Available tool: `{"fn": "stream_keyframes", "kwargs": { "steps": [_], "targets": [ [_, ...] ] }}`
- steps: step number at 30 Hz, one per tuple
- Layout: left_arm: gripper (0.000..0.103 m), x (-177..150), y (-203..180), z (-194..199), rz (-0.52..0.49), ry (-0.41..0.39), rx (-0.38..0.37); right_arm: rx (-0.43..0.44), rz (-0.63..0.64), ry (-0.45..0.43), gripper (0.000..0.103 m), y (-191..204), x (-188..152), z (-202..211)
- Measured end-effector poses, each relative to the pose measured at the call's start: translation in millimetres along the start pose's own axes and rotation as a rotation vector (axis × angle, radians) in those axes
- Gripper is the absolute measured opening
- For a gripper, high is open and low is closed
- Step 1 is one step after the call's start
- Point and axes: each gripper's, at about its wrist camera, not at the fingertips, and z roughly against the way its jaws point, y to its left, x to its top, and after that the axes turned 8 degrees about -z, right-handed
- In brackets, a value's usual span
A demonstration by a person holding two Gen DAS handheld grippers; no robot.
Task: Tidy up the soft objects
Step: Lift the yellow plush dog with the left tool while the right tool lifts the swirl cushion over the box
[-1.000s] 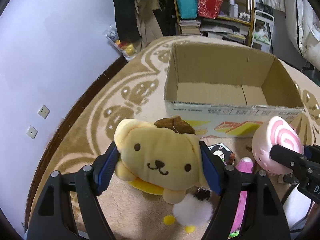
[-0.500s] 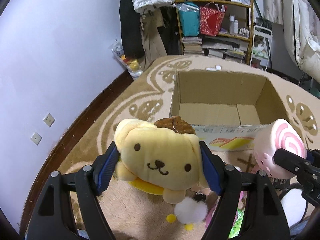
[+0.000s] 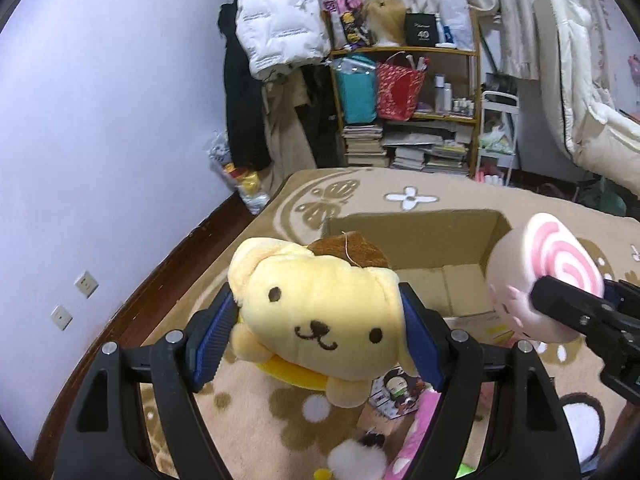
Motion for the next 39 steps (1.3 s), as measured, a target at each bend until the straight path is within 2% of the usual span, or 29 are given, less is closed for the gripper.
{"fn": "stream_keyframes", "kwargs": {
  "steps": [6, 14, 24, 39],
  "targets": [
    [0.077, 21.0, -5.3, -4.9, -0.017, -0.045, -0.001, -0.018, 0.011, -0.026, 0.041, -1.1, 11.5, -5.1],
    [0.077, 31.1, -5.0, -22.8, -0.009, -0.048, 0.003, -0.047, 0.026, -0.059, 0.044, -4.4, 25.9, -7.8],
    [0.078, 30.8, -8.3, -44.6, -0.024, -0.046, 0.008, -0.067, -0.036, -0.033, 0.046, -24.6, 31.1, -25.7],
    [0.080, 23.2, -18.2, -78.9, -0.030, 0.008, -0.026, -0.098, -0.041, 0.035, 0.047, -32.7, 28.2, -61.6]
  ]
}}
